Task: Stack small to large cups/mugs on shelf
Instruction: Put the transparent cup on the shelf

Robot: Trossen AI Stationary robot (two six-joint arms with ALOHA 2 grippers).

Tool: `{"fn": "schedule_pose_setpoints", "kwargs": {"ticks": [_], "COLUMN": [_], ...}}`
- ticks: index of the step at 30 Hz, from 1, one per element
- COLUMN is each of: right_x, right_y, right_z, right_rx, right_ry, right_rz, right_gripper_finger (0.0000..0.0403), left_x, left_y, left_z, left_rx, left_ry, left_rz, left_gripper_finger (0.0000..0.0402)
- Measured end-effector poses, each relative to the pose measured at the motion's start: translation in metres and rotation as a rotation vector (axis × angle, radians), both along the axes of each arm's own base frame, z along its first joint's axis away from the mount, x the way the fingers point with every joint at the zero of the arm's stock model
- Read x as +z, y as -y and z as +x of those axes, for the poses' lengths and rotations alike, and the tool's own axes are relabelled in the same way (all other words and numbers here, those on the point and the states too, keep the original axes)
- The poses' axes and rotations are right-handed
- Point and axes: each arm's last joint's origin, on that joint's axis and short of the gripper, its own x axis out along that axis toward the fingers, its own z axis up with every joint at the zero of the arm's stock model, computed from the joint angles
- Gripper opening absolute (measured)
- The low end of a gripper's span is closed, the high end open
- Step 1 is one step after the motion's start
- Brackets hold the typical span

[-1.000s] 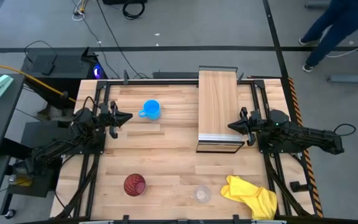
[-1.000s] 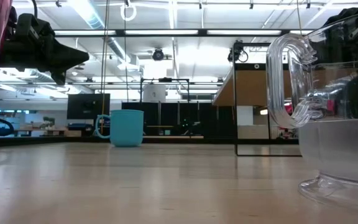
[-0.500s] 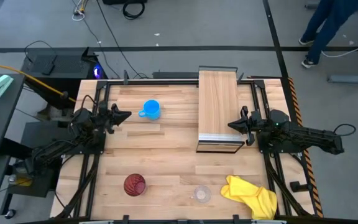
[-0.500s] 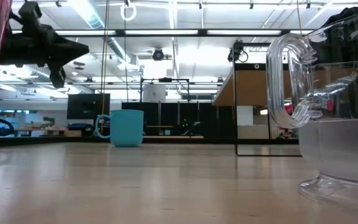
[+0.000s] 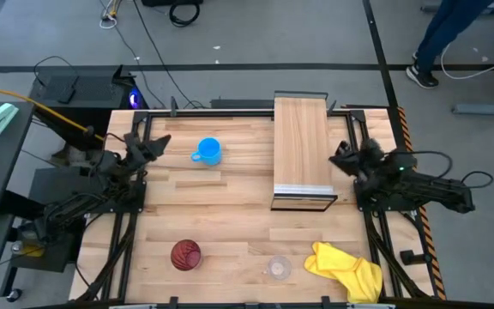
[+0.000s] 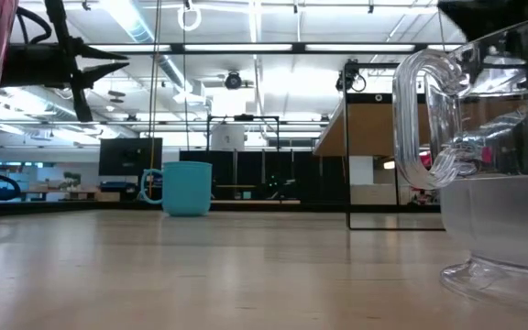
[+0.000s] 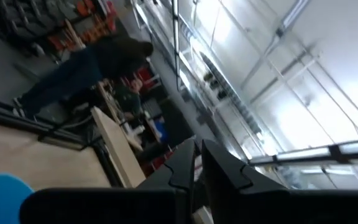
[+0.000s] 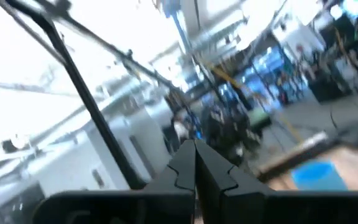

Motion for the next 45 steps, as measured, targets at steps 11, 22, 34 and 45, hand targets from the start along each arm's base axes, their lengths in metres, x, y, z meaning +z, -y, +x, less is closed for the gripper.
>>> {"fn": "schedule_pose_setpoints", "kwargs": {"ticks": [11, 22, 34, 45], "right_x": [0.104, 0.16, 0.191, 0.161], "right_y": [-0.014, -0.013, 0.002, 0.015], "right_z": [-0.055, -0.067, -0.048, -0.023], "right_rx": [-0.078, -0.189, -0.503, -0.85], "right_ry": [0.316, 0.087, -0.589, -1.231], "right_rz": [-0.186, -0.056, 0.167, 0.439], "right_gripper_finger": [0.0007, 0.0028, 0.005, 0.005], "left_x": [0.025, 0.084, 0.096, 0.085], "left_y": [0.006, 0.024, 0.027, 0.025], "left_z": [-0.012, -0.032, -0.035, -0.031], "left_rx": [0.077, 0.037, 0.029, 0.023], "left_ry": [0.251, 0.286, -0.129, -0.243], "left_rz": [0.143, 0.425, 0.35, 0.326], "left_gripper_finger": [0.0014, 0.0027, 0.0025, 0.004]}}
